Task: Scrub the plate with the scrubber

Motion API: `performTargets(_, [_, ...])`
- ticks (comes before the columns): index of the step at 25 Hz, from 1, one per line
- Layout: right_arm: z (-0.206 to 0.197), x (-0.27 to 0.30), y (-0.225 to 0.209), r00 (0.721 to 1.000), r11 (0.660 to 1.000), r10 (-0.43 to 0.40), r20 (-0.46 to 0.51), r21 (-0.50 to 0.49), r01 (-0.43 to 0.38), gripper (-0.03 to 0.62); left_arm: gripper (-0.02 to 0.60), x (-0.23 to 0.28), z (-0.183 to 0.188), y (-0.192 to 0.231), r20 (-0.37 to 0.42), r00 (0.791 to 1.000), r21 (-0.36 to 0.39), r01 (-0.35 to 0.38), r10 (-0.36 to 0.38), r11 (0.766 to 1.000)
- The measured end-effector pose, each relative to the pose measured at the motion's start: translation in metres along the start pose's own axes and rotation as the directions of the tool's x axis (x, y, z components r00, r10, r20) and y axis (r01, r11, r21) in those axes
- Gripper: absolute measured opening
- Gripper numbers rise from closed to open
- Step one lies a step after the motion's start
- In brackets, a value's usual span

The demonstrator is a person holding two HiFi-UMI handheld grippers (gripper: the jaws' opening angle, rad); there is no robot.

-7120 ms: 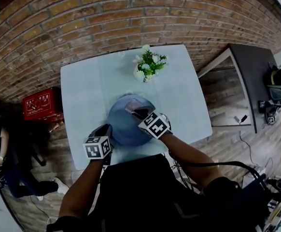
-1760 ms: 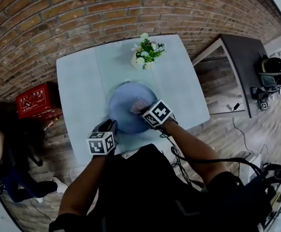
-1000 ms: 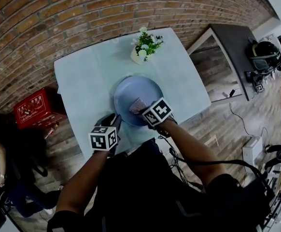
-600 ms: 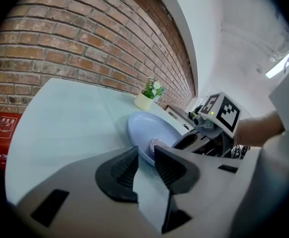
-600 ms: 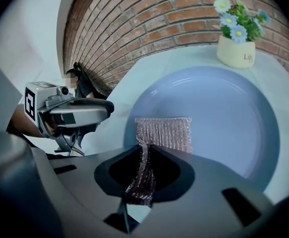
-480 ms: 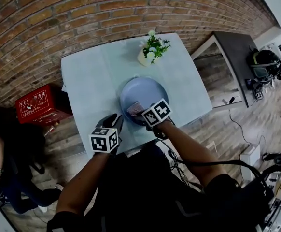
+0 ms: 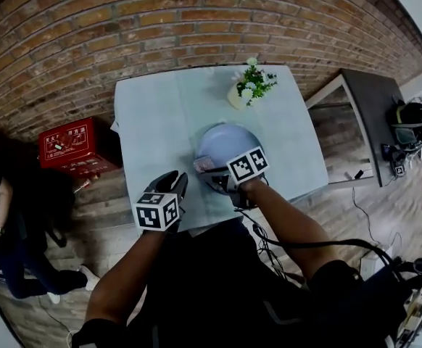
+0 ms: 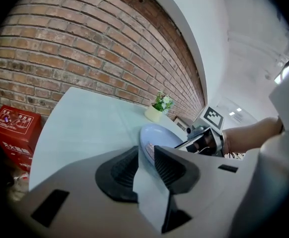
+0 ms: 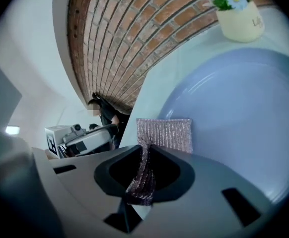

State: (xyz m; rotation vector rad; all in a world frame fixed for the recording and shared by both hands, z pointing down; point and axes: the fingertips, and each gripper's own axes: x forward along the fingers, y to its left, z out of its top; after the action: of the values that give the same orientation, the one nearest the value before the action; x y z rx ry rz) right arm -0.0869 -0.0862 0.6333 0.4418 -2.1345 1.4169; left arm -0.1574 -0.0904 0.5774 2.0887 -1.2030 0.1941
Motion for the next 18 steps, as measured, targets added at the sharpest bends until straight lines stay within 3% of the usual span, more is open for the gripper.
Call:
performTargets(7, [0.01, -0.005, 0.015, 0.984, 0.982, 0.166, 0.071, 0.08, -0.171, 0.069, 0.112, -0.008, 0.008, 0.003, 0.057, 0.996, -0.035, -0.061, 0.063, 0.998])
performTargets(13, [0.021, -0.037, 0.026, 0.968, 0.976, 0.213, 0.135, 0.005, -0.216, 0.068, 0.114, -0.004, 0.025, -0.012, 0.11, 0.991, -0.033, -0.076, 0.08, 0.997])
performTargets(18, [0.039, -0.086, 0.042, 0.954, 0.971, 0.224, 0.2, -0.126, -0.202, 0.067, 0.112, -0.003, 0.048, -0.042, 0.152, 0.988, 0.037, -0.044, 0.038, 0.998])
